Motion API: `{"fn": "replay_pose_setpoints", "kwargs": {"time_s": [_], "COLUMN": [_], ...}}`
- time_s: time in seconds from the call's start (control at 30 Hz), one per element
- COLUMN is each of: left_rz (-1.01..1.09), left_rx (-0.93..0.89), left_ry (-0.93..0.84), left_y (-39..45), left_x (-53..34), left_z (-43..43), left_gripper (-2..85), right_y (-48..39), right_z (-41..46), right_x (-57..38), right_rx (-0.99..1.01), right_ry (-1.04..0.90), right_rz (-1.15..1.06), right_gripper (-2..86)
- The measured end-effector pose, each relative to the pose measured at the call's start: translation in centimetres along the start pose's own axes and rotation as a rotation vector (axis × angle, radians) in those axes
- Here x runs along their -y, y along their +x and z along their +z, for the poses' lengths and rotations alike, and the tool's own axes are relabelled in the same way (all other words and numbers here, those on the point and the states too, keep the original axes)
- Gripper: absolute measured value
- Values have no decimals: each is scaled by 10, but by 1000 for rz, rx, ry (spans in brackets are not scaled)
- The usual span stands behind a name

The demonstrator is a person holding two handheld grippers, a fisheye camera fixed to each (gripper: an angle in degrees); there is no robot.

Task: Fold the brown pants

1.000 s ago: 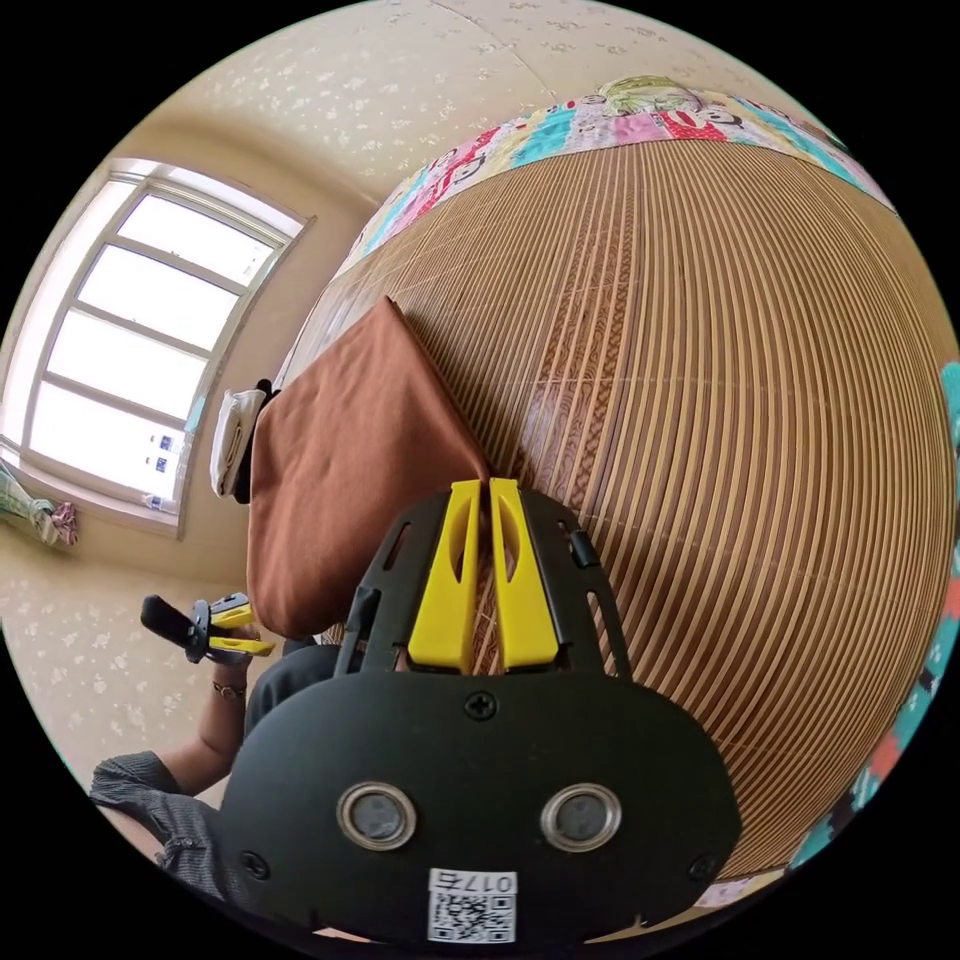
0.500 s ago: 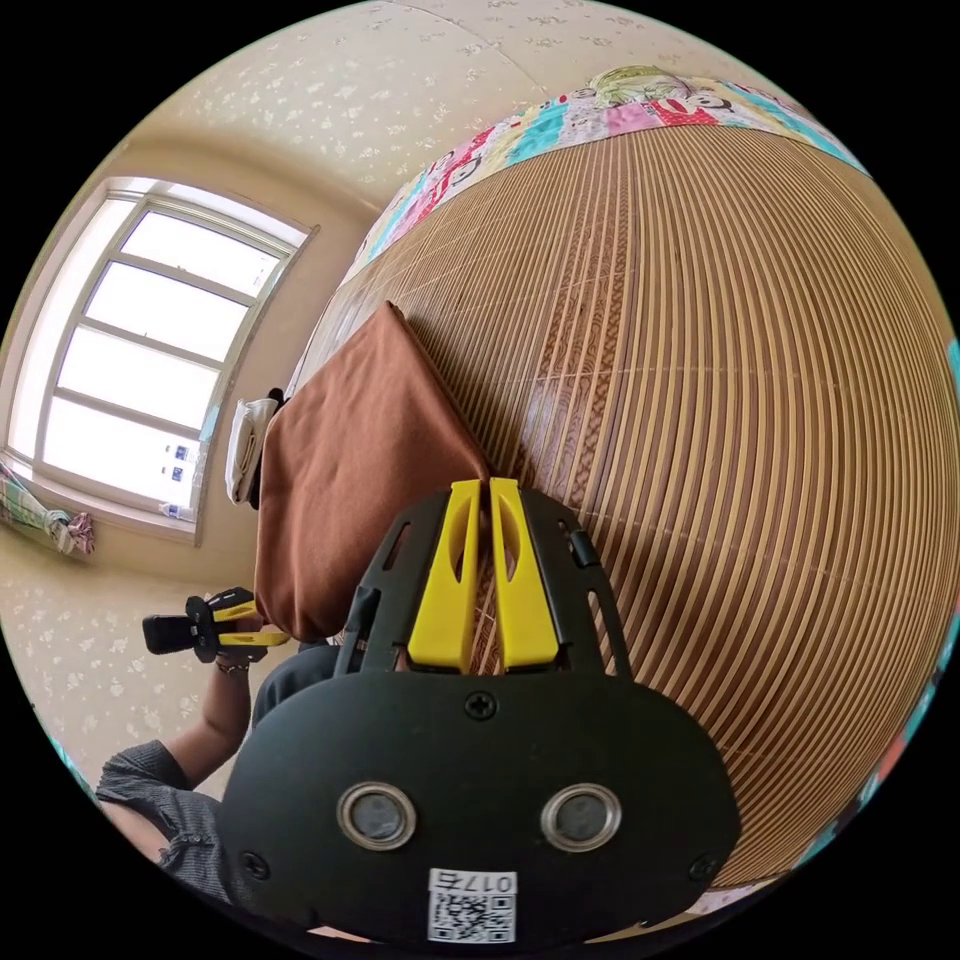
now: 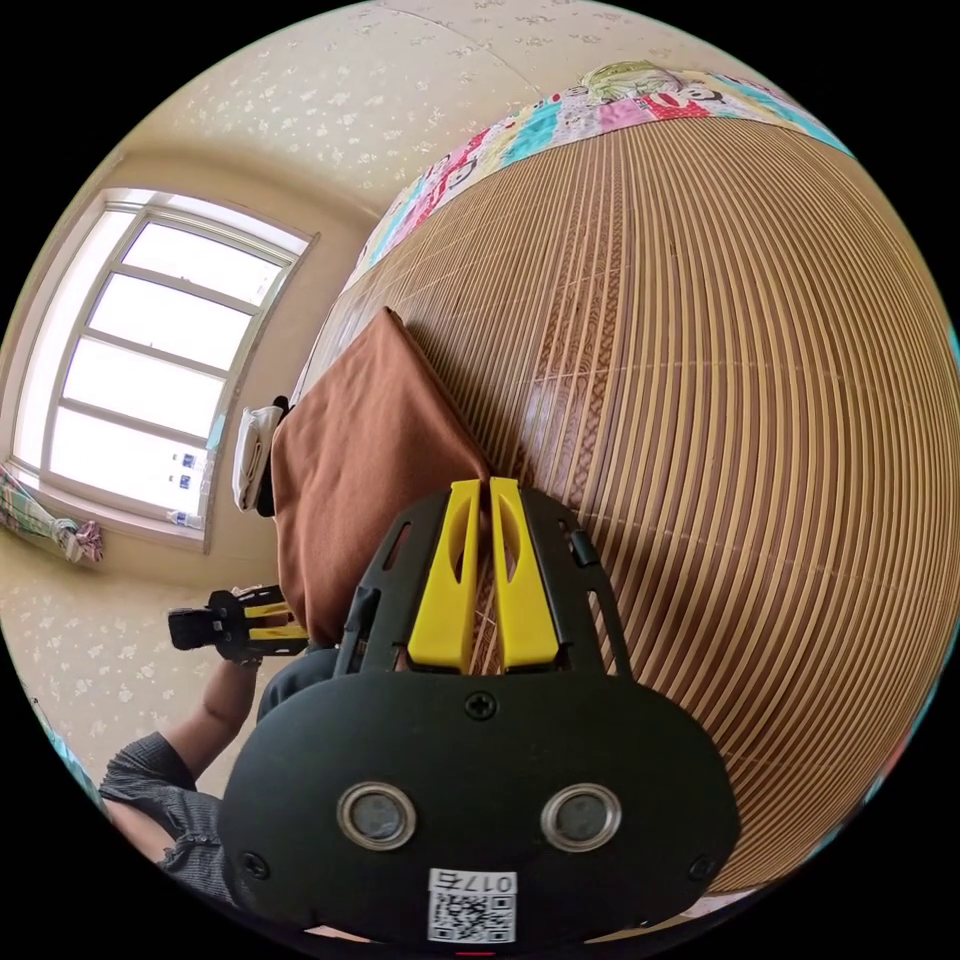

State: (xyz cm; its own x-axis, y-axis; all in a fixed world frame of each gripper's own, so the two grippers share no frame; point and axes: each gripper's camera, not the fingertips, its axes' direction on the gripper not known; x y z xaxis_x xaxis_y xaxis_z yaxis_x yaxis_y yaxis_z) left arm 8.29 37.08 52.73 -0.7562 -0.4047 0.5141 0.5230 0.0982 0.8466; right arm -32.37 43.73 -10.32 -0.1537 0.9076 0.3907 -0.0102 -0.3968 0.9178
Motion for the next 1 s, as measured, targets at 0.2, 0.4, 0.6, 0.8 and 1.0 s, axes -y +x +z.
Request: {"fn": "replay_pose_setpoints", "kwargs": {"time_s": [0.2,0.4,0.6,0.8,1.0], "left_rz": [-364,-525,-644,-706,-551], "left_rx": [-413,-617,-839,-998,-544], "left_ry": [372,543,572,440,52], "left_y": [-81,-113,-138,-139,-87], "left_x": [-54,-75,-84,-79,-35], "left_z": [-57,-82,-73,-52,-58], "left_gripper": [26,-5,-10,-10,-9], "right_y": [-2,-4,-1,2,4], "right_z": [-1,-2,-3,-5,-4], "right_x": [7,13,18,24,31], "right_rx": [-17,-33,-24,-27,-36], "right_ry": [2,4,3,-3,-14], "right_rz": [-6,-17,-15,-16,-36], "right_gripper": [25,23,23,23,24]}}
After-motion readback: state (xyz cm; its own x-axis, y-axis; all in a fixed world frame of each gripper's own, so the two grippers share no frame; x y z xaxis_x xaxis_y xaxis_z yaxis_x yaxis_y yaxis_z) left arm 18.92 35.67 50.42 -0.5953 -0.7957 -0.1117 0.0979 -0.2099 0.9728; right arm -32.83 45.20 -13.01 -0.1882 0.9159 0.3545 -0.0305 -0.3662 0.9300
